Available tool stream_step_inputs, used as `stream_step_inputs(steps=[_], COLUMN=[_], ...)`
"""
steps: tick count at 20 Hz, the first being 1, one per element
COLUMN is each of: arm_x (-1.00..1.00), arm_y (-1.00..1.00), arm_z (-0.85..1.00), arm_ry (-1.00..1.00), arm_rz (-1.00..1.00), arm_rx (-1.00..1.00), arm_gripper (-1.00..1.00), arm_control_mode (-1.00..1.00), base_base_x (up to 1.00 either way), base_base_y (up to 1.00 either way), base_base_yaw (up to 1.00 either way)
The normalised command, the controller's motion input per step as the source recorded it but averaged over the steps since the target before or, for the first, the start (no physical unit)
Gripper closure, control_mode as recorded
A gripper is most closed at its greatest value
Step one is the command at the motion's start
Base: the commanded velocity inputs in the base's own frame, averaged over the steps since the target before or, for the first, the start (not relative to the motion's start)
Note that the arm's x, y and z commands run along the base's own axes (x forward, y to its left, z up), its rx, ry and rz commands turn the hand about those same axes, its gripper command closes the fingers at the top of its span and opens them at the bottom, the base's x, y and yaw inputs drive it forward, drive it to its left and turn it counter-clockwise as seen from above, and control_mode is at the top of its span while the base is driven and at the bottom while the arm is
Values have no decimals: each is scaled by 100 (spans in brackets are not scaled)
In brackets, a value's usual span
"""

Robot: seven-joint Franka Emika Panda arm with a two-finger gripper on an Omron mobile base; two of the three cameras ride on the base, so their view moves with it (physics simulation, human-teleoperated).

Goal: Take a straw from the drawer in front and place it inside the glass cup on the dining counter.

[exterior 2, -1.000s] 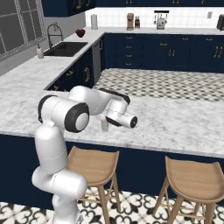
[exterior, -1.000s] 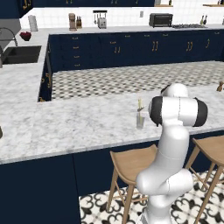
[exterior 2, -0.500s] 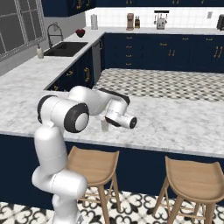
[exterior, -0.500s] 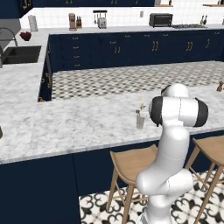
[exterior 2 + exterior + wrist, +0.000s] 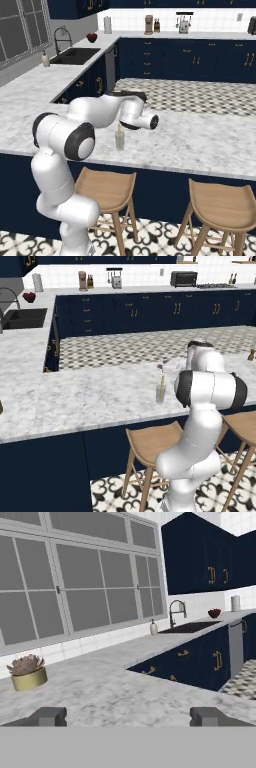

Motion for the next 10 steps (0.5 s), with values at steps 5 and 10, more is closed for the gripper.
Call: stream_step_inputs(steps=[5, 10], arm_x=[-18, -72], arm_y=[3, 5], arm_z=[100, 73], arm_ry=[0, 3], arm_rz=[0, 0], arm_rx=[-10, -27], arm_gripper=[-100, -100], arm_control_mode=[-100, -100], base_base_x=[0, 0], base_base_y=[0, 0], base_base_yaw=[0, 0])
